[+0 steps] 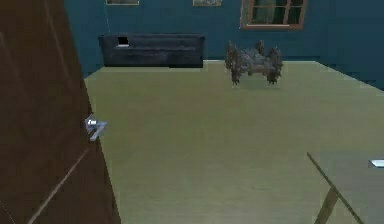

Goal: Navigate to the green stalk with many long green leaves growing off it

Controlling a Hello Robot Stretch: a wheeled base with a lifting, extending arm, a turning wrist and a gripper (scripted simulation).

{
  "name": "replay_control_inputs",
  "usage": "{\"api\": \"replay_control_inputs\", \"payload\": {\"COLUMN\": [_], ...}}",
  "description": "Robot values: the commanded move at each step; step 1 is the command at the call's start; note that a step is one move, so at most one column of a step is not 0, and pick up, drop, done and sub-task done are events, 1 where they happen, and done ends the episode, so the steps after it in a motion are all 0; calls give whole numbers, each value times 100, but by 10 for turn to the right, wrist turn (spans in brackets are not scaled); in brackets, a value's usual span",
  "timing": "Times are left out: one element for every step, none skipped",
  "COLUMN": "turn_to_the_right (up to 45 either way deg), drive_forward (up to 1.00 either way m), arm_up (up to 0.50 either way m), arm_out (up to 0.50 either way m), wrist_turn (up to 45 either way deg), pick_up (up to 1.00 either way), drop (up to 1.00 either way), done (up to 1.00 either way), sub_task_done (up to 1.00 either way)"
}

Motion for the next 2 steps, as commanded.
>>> {"api": "replay_control_inputs", "payload": {"turn_to_the_right": [0,-450], "drive_forward": [30,0], "arm_up": [0,0], "arm_out": [0,0], "wrist_turn": [0,0], "pick_up": [0,0], "drop": [0,0], "done": [0,0], "sub_task_done": [0,0]}}
